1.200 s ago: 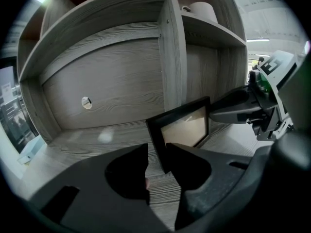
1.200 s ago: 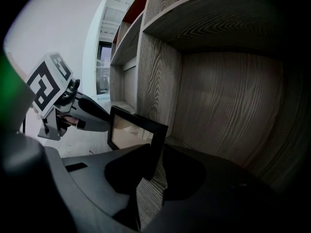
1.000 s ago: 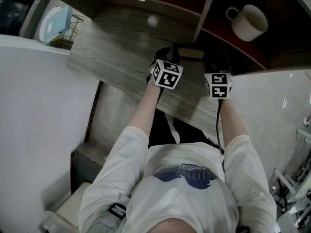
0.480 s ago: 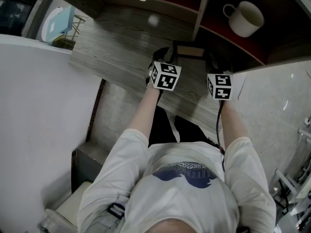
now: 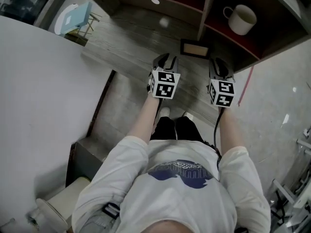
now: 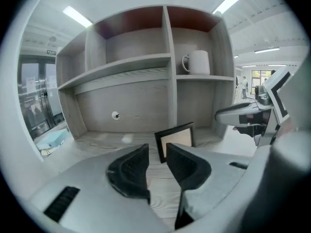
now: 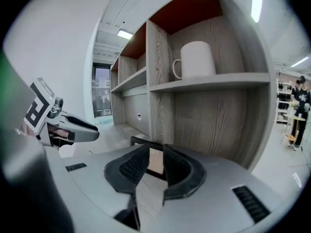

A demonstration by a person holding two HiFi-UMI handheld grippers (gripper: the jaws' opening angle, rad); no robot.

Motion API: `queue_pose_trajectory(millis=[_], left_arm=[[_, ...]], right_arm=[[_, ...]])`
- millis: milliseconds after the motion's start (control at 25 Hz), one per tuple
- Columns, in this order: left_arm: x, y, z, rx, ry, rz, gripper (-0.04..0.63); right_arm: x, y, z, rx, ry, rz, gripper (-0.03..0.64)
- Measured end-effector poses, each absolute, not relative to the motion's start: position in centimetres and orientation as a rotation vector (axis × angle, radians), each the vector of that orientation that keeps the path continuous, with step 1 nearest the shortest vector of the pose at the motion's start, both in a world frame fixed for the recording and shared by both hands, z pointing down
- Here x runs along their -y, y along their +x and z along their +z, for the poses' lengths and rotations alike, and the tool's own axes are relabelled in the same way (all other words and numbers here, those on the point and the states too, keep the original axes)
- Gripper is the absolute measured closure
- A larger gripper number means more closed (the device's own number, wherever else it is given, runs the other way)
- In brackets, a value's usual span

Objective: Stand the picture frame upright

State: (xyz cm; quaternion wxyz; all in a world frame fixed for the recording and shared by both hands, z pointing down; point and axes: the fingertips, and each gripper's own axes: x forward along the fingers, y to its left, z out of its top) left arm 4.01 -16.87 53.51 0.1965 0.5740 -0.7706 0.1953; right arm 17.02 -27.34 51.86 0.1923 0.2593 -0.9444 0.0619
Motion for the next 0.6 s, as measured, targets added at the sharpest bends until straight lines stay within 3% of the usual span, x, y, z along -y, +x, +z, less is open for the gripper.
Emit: queue_pose_trajectory(millis=[600], left_arm=[[6.3,5.8,45.7,2.23,1.769,0.385,0.588]], right_arm=[[16.3,20.2,44.6,2.672,1.013,0.145,0.617]])
